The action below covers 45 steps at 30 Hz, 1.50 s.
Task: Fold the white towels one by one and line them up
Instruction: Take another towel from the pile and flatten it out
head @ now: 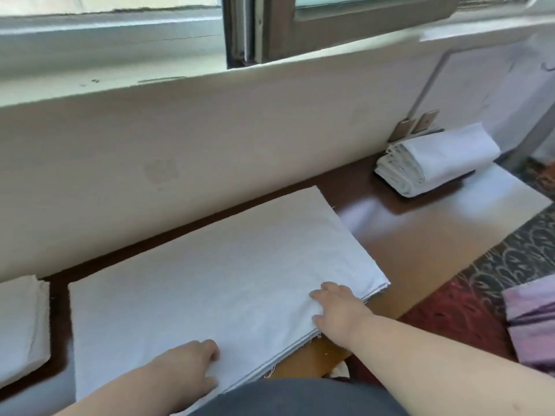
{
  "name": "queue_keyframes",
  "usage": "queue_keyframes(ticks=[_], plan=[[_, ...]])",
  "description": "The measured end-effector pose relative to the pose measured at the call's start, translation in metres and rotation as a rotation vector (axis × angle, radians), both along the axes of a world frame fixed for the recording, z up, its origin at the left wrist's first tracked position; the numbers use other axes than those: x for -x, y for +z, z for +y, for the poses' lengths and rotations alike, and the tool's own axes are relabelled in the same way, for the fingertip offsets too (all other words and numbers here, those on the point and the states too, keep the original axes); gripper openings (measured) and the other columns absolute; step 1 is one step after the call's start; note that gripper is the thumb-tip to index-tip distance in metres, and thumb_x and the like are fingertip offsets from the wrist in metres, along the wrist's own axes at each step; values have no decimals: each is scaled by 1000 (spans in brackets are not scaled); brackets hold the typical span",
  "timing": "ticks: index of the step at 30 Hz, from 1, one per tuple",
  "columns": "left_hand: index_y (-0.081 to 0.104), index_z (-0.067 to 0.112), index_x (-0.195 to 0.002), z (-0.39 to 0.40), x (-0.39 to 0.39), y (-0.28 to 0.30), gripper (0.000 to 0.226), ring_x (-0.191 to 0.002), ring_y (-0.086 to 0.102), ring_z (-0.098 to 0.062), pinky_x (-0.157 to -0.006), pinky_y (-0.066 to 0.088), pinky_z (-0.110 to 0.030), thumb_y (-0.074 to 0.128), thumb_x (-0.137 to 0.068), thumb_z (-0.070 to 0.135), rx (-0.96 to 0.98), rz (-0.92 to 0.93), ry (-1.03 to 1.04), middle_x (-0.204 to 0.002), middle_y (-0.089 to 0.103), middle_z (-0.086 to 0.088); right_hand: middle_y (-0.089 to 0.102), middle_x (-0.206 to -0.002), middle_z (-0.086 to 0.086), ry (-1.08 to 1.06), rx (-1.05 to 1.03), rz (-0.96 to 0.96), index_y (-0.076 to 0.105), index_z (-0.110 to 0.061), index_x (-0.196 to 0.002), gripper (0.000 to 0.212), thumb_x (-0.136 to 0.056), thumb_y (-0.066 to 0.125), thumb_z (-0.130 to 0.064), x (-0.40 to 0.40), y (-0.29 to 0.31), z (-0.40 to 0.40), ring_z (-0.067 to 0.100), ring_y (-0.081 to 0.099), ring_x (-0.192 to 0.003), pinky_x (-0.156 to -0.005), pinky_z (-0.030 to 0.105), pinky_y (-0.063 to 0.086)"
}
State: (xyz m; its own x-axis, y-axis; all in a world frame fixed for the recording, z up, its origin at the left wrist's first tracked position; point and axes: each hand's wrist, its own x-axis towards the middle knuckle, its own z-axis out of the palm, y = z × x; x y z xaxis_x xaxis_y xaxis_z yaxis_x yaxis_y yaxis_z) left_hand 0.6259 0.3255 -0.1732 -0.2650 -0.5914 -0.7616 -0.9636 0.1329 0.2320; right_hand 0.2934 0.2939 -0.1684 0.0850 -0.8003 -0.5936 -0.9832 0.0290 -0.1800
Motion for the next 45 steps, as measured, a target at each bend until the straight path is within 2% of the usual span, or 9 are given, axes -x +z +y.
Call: queue_keyframes(ticks=[4, 12, 17, 22, 25, 29, 34, 37, 45], plan=[[55, 35, -95, -29, 44, 6, 38, -99, 56, -9, -89, 46, -29, 47, -70, 62, -51, -35, -18, -101, 58, 18, 19, -160, -1, -214, 43, 8, 33, -31, -151, 56, -97, 45, -44, 55, 3, -11, 24, 19, -144, -113, 40, 31], [51, 42, -127, -95, 196, 15, 34, -113, 53, -11, -94, 42, -27, 45, -94, 49, 92, 174, 69, -123, 50, 13, 57, -118, 2, -868, -9, -323, 34, -17, -142, 69, -89, 61, -52, 139, -6, -56, 25, 59, -101, -80, 34, 48], [60, 35, -113, -170, 280, 14, 24, -90, 60, -14, -72, 46, -24, 44, -97, 42, 183, 225, 251, -110, 62, 9, 40, -65, -4, -717, -197, -272, 36, -17, -74, 44, -88, 62, -50, 163, -20, -76, 15, 38, -54, -49, 28, 28], [52, 25, -125, -294, 312, 8, 29, -101, 60, -26, -83, 46, -29, 42, -98, 26, 476, 137, 411, -117, 63, -5, 59, -87, -5, -595, -269, -273, 51, -22, -90, 30, -89, 56, -51, 172, -21, -78, 13, 57, -77, -71, 29, 47], [35, 19, -141, -358, 319, -4, 47, -119, 56, -33, -101, 45, -41, 47, -95, 22, 420, 30, 528, -132, 55, -12, 62, -89, -6, -571, -296, -283, 53, -28, -91, 21, -88, 55, -48, 173, -22, -75, 14, 60, -84, -87, 36, 49], [46, 9, -133, -379, 324, -17, 40, -84, 67, -26, -65, 56, -29, 52, -94, 13, 338, 24, 544, -113, 67, -16, 65, -91, -6, -556, -311, -294, 55, -29, -95, 15, -89, 54, -43, 173, -19, -75, 14, 63, -86, -85, 33, 45], [54, 7, -124, -374, 325, -24, 27, -87, 67, -30, -81, 57, -39, 49, -98, 10, 297, 67, 515, -104, 69, -15, 62, -89, -7, -535, -318, -322, 55, -31, -97, 12, -89, 53, -39, 175, -18, -73, 17, 63, -85, -79, 31, 42], [51, 10, -123, -362, 321, -14, 22, -65, 58, -23, -51, 50, -26, 43, -102, 12, 296, 198, 588, -83, 63, -11, 50, -81, -8, -526, -306, -375, 51, -31, -82, 8, -81, 55, -38, 175, -18, -69, 16, 53, -72, -68, 31, 36], [63, 9, -104, -323, 276, 26, 23, -74, 61, -22, -76, 52, -34, 42, -100, 18, 313, 432, 686, -79, 63, -4, 46, -69, -7, -396, -8, -562, 48, -20, -80, 18, -75, 55, -36, 154, 14, -35, 6, 40, -57, -50, 20, 33]])
